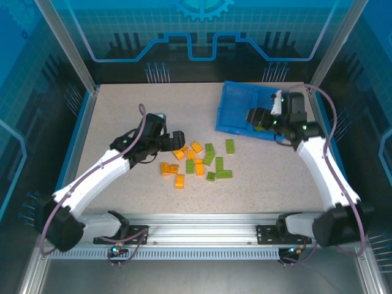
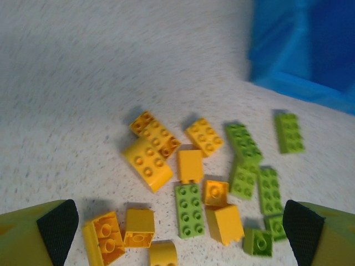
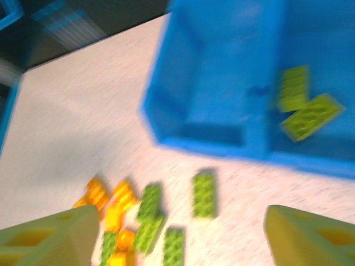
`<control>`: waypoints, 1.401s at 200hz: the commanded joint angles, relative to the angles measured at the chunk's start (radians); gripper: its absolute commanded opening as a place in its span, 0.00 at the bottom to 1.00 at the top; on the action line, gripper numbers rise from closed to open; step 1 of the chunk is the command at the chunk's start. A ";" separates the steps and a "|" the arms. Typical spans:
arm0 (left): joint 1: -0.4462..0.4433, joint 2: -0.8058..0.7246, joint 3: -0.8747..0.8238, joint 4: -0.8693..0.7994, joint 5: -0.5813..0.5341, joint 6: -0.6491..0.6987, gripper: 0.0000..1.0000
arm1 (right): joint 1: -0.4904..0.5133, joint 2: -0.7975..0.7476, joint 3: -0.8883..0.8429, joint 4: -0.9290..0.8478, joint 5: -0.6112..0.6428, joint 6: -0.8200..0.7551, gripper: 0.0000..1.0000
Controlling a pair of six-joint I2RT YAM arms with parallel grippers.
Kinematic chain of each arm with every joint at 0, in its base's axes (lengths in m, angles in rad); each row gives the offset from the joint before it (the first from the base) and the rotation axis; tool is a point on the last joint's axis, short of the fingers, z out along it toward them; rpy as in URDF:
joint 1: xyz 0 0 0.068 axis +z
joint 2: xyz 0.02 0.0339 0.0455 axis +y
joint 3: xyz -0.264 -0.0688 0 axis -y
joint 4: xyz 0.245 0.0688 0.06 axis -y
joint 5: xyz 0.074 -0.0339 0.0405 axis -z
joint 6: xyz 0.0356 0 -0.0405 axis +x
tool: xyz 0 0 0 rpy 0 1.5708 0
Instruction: Sort the legos into containers by color
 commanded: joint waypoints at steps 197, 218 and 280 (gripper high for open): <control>0.051 0.549 0.118 0.024 0.060 -0.384 0.75 | 0.498 -0.073 -0.072 -0.178 -0.007 0.035 1.00; 0.051 0.568 0.141 0.029 0.060 -0.370 0.75 | 0.508 -0.062 -0.056 -0.181 0.004 0.032 1.00; 0.068 0.597 0.136 0.019 0.059 -0.373 0.64 | 0.527 -0.072 -0.057 -0.193 0.032 0.048 1.00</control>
